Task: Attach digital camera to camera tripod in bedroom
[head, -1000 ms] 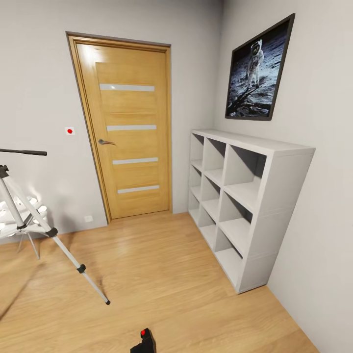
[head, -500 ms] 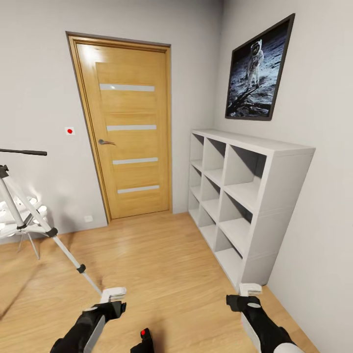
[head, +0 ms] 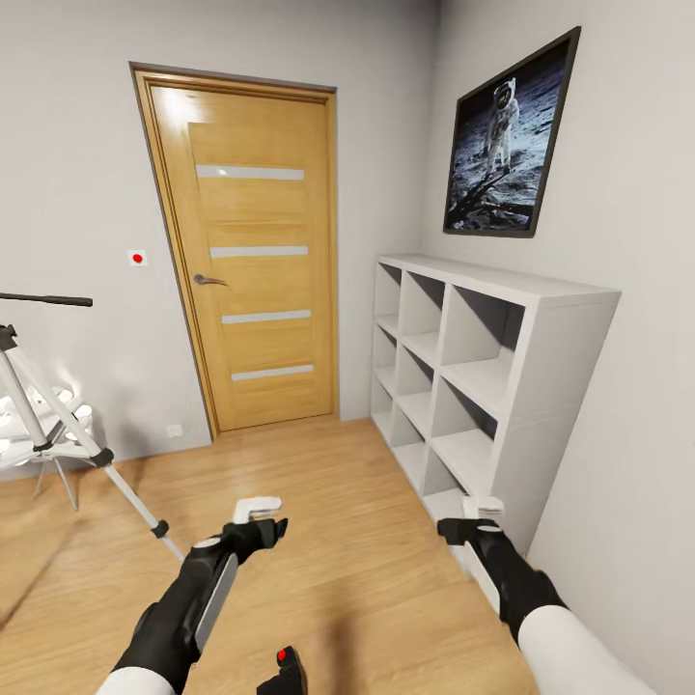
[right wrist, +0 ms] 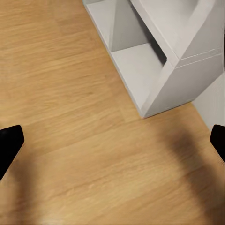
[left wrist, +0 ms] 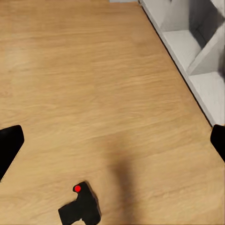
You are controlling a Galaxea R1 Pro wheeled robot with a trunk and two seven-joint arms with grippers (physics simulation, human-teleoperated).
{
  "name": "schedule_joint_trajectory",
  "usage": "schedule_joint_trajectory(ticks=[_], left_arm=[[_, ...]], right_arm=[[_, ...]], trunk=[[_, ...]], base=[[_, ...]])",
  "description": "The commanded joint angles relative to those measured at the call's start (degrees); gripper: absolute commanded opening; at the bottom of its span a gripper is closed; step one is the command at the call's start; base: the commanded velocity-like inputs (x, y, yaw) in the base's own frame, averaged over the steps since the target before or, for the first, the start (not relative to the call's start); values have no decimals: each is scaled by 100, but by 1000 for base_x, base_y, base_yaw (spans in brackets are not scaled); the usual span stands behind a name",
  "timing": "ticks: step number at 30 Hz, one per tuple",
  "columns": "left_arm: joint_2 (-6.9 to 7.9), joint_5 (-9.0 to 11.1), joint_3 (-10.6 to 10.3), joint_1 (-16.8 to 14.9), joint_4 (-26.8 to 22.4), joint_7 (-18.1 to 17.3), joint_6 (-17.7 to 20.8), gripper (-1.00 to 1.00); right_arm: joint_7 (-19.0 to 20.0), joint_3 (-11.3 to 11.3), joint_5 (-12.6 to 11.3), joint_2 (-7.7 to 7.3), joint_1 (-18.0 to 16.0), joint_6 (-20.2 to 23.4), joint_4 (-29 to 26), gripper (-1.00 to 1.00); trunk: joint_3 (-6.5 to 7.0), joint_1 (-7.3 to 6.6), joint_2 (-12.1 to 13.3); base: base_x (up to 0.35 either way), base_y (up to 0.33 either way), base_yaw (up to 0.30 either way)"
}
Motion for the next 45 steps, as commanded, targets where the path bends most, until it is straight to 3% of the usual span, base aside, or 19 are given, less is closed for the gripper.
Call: schedule_joint_trajectory(ticks=[1,2,4,6,9,13,14,18,22,26,29,32,45], left_arm=[[-39,49,-87,-4,-211,-10,133,100],[-140,64,-377,-7,-638,-31,470,100],[-221,97,-585,-8,-865,-29,776,100],[-269,135,-666,-9,-950,-24,919,100],[-407,347,-772,-10,-1068,-5,1138,100],[-446,527,-794,-10,-1105,12,1188,100],[-462,681,-803,-10,-1123,22,1208,100],[-468,765,-807,-10,-1131,26,1216,100],[-471,801,-813,-10,-1156,28,1226,100],[-466,809,-821,-10,-1251,32,1312,100],[-444,827,-819,-10,-1520,24,1805,100],[-442,831,-819,-10,-1598,22,1961,100],[-428,834,-811,-11,-1680,12,2123,100]], right_arm=[[-18,0,-5,4,-11,93,-100,100],[-24,20,16,10,-30,223,-278,100],[-32,41,53,13,-39,298,-401,100],[-32,57,68,10,-43,330,-460,100],[-32,74,87,9,-48,510,-603,100],[-37,78,92,16,-49,723,-723,100],[-41,78,94,19,-49,969,-927,100],[-46,70,94,19,-49,1121,-1120,100],[-48,59,95,15,-49,1191,-1225,100],[-49,51,95,14,-49,1230,-1275,100],[-49,54,92,19,-49,1245,-1294,100],[-48,54,90,20,-49,1254,-1297,100],[-49,61,86,22,-49,1264,-1307,100]], trunk=[[-7,0,-3],[-7,0,-3],[-7,0,-3],[-7,0,-3],[-7,0,-3],[-7,0,-3],[-7,0,-3],[-7,0,-3],[-7,0,-3],[-79,88,-164],[-133,154,-284],[-187,220,-404],[-420,505,-926]], base=[[0,0,0],[0,0,0],[0,0,0],[0,0,0],[0,0,0],[0,0,0],[0,0,0],[0,0,0],[0,0,0],[0,0,0],[0,0,0],[0,0,0],[0,0,0]])
